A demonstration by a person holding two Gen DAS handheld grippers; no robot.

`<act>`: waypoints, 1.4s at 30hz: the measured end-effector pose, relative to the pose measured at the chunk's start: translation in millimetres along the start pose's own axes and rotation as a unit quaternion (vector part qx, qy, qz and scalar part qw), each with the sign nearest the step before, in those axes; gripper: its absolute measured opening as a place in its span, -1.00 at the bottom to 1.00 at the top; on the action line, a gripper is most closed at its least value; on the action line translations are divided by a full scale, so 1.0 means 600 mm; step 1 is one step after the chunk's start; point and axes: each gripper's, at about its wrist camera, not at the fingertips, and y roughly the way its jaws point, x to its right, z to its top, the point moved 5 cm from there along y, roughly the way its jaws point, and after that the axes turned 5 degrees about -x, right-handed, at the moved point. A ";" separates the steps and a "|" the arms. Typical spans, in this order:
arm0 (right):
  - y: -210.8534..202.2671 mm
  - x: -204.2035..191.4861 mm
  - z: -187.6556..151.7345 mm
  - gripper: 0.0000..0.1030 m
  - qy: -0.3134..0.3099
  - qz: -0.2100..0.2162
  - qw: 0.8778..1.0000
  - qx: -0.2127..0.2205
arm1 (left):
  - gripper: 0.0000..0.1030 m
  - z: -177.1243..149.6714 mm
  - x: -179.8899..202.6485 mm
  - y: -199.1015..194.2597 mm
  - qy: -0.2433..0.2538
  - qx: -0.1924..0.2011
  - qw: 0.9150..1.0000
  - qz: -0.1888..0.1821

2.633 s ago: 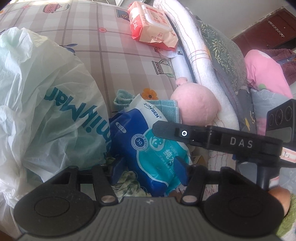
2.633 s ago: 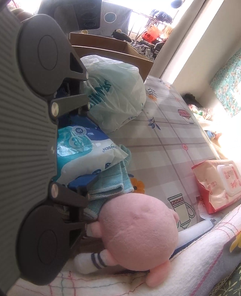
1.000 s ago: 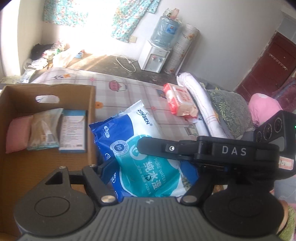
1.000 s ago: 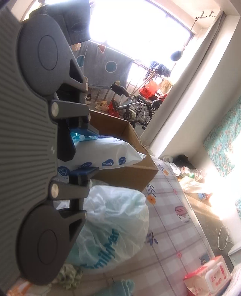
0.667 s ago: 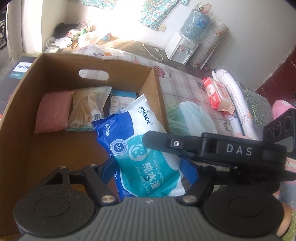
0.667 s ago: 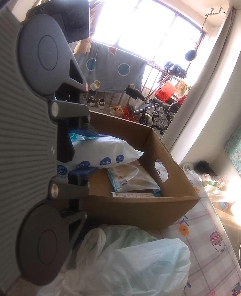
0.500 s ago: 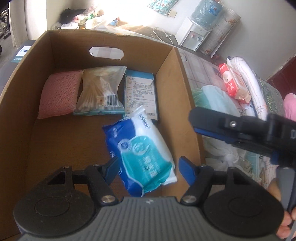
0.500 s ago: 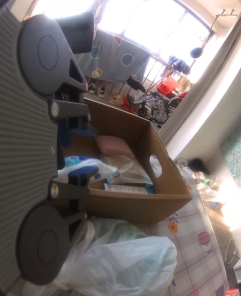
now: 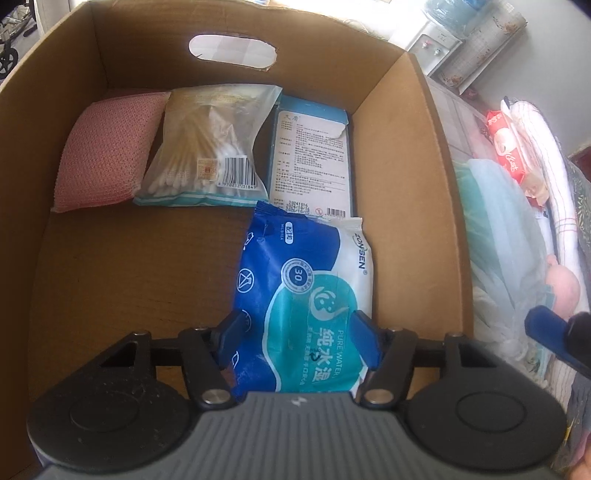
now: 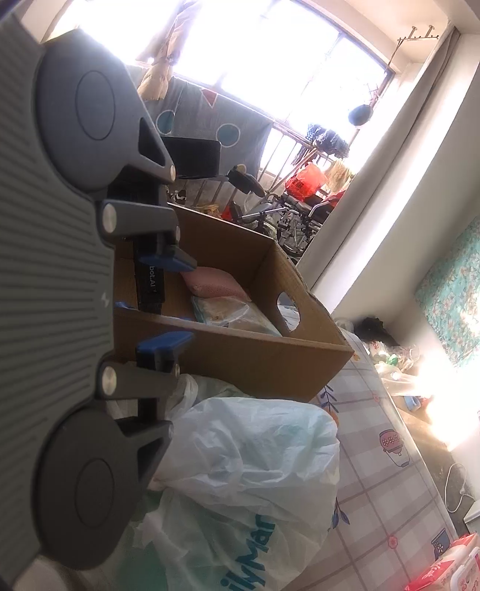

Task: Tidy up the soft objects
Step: 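Lower the wipes pack into the cardboard box and open the right gripper, then move the right gripper to the pink plush pig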

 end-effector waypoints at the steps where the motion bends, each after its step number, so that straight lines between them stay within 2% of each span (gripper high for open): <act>1: -0.003 0.007 -0.001 -0.30 0.002 0.000 1.000 0.001 | 0.23 -0.001 0.004 0.000 0.002 0.000 1.000 0.001; 5: -0.012 0.033 -0.007 -0.29 0.015 0.002 1.000 0.002 | 0.21 -0.001 0.010 -0.008 0.004 0.005 1.000 -0.003; 7: -0.018 0.044 -0.015 -0.26 0.019 0.000 1.000 0.004 | 0.25 -0.005 0.011 -0.018 -0.001 0.015 1.000 0.008; 9: -0.026 0.051 -0.024 -0.20 0.022 -0.001 1.000 0.008 | 0.41 -0.011 0.014 -0.036 0.001 0.037 0.999 0.029; 13: -0.059 0.061 -0.043 -0.10 0.020 -0.004 0.999 0.025 | 0.45 -0.029 0.027 -0.089 0.016 0.087 0.995 0.050; 19: -0.164 0.073 -0.056 0.01 0.004 -0.024 0.997 0.079 | 0.52 -0.070 0.062 -0.184 0.046 0.181 0.980 0.062; 24: -0.261 0.097 -0.071 0.09 0.001 -0.049 0.991 0.128 | 0.56 -0.116 0.128 -0.234 0.100 0.225 0.968 0.045; 30: -0.323 0.139 -0.110 0.16 0.016 -0.071 0.986 0.151 | 0.56 -0.175 0.239 -0.227 0.173 0.224 0.959 0.006; 37: -0.359 0.188 -0.156 0.18 0.038 -0.083 0.983 0.159 | 0.56 -0.243 0.351 -0.163 0.240 0.207 0.948 -0.018; 42: -0.386 0.221 -0.178 0.19 0.051 -0.098 0.980 0.168 | 0.55 -0.279 0.399 -0.114 0.273 0.202 0.940 -0.031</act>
